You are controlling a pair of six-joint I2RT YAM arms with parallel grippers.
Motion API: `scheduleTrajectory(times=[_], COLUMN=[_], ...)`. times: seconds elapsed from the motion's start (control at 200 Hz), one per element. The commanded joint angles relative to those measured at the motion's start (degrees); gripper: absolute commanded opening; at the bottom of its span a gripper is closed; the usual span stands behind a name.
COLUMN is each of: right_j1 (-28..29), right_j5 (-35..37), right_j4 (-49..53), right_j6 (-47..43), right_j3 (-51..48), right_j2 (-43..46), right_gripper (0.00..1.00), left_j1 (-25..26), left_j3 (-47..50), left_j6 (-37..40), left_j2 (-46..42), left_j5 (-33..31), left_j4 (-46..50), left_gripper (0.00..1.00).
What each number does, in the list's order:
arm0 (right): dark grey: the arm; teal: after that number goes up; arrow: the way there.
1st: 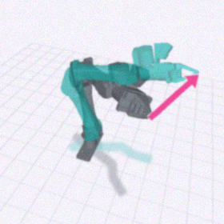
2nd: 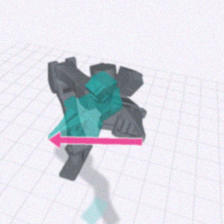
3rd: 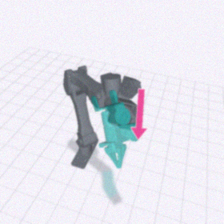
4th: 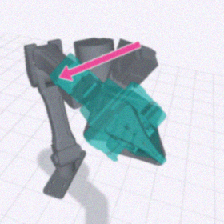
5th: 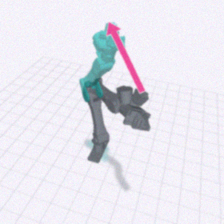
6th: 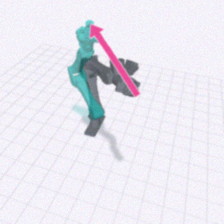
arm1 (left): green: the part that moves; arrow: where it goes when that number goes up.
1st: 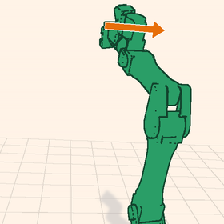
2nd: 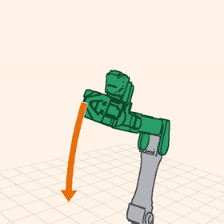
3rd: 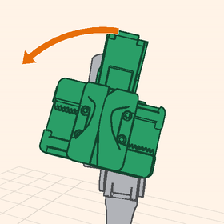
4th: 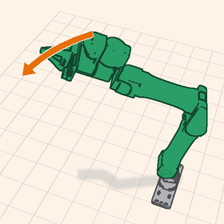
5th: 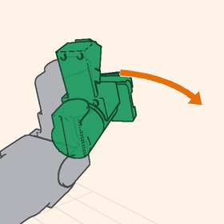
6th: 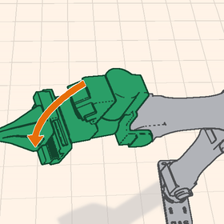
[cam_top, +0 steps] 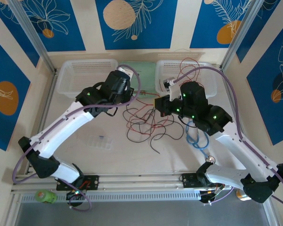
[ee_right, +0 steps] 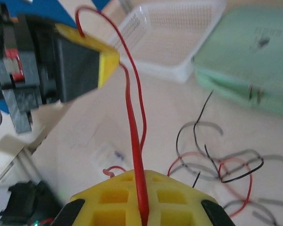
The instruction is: Untangle the cables
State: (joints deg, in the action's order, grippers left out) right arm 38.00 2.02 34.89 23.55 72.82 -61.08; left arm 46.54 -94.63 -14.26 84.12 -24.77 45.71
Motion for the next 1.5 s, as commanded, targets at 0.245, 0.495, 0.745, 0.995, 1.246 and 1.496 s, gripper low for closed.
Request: scheduleTrajectory(times=[0.245, 0.495, 0.745, 0.995, 1.246, 1.496], right_j1=[-11.1, -12.1, -12.1, -12.5, -19.1, -21.9], right_j5=[-18.5, -18.9, -11.4, -2.3, 5.0, 4.4], right_j4=[9.1, 8.0, 8.8, 5.9, 1.8, 3.4], right_j6=[5.0, 5.7, 4.3, 5.3, 6.1, 6.8], right_j3=[1.0, -0.1, -0.9, -2.3, 1.0, 2.3], right_j2=[4.8, 4.2, 3.2, -0.4, -5.1, -6.2], right_gripper=[0.00, 0.00, 0.00, 0.00, 0.00, 0.99], left_j1=[-5.0, -6.2, -6.2, -4.8, -4.4, -4.4], left_j3=[10.5, 14.2, 5.5, -5.1, -10.0, -20.1], left_j6=[1.1, 0.4, 2.9, 7.8, 9.5, 4.9], left_j2=[2.3, 2.6, -2.1, -0.7, 10.0, 25.7], left_j5=[-13.9, -11.8, -1.8, 28.2, 42.7, 47.2], left_j4=[-1.8, -3.1, -2.1, -1.6, -14.1, -29.2], left_gripper=[0.00, 0.00, 0.00, 0.00, 0.00, 0.00])
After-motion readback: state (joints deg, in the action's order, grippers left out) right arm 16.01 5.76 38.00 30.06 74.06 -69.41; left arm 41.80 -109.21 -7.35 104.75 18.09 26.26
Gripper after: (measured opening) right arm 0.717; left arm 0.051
